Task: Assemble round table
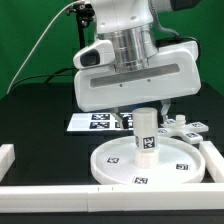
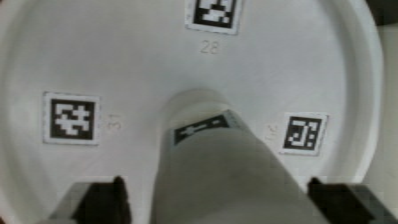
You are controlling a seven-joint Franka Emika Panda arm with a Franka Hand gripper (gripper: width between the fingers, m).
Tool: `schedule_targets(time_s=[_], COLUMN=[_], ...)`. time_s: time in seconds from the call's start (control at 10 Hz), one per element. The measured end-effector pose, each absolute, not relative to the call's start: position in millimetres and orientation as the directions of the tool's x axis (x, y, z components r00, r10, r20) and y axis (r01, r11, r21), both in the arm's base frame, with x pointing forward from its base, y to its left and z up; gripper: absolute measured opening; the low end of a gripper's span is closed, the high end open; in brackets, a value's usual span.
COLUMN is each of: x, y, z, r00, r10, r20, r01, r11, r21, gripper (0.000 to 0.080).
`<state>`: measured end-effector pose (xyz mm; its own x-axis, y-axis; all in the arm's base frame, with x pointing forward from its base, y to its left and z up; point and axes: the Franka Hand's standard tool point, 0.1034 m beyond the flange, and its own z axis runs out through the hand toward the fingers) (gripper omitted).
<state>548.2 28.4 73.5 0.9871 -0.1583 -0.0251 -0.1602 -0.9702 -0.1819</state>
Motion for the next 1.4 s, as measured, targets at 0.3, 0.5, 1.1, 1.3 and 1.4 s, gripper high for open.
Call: schedule_targets(time_s=[0.3, 0.5, 1.1, 1.3, 1.4], x=[549, 549, 558, 558, 558], y=[29, 36, 43, 44, 44], z=[73.7, 73.4, 71.8, 71.8, 71.9], r00=[0.942, 0.854, 0.223, 0.222, 0.227], r10=[-0.33, -0.511, -0.96, -0.96, -0.959], r20=[-0.056, -0.092, -0.171, -0.173, -0.172], r01=[-0.334, -0.52, -0.969, -0.969, -0.968], r11=[-0.926, -0.839, -0.199, -0.197, -0.203], r21=[-0.175, -0.16, -0.147, -0.148, -0.148], gripper=[0.0407, 0.0407, 0.0409, 0.0409, 0.0409])
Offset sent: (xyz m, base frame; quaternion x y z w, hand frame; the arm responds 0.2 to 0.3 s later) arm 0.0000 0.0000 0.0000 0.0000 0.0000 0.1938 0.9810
